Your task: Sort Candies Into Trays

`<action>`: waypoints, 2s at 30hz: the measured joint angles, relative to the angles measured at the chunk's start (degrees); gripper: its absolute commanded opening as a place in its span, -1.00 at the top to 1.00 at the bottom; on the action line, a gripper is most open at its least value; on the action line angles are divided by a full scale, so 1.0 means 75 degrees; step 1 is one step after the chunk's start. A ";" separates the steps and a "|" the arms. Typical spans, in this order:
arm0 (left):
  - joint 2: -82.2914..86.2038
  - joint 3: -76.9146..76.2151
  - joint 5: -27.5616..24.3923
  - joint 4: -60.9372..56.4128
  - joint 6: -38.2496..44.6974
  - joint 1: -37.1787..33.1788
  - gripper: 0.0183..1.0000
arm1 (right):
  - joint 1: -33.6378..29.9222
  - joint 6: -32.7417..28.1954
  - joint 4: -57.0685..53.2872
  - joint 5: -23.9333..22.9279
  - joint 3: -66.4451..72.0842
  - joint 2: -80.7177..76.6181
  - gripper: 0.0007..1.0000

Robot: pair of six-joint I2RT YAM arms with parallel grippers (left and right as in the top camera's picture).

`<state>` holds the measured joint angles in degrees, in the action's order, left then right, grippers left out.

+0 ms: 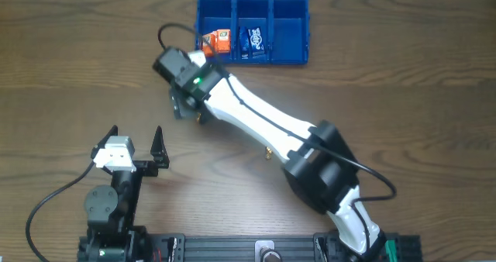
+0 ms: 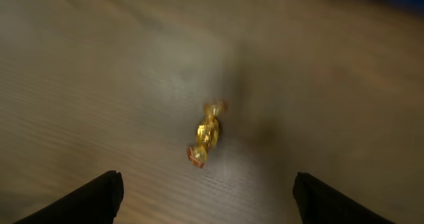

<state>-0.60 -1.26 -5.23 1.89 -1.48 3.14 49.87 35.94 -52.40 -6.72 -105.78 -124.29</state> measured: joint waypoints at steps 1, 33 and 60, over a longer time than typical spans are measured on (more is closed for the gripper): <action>0.0000 0.0000 0.0000 0.0000 0.0003 0.0000 -1.00 | 0.0015 0.0082 0.0052 0.0070 0.0102 -0.0157 -0.65; 0.0000 0.0000 0.0000 0.0000 0.0003 0.0000 -1.00 | 0.0017 0.1501 0.0927 0.0041 0.0201 -0.1157 -0.15; 0.0000 0.0000 -0.0003 0.0000 0.0003 0.0000 -1.00 | -0.0140 0.1282 0.0055 -0.0312 0.0152 -0.0968 0.62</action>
<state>-0.60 -1.26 -5.26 1.89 -1.45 3.14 48.82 45.56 -51.99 -9.06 -104.64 -131.55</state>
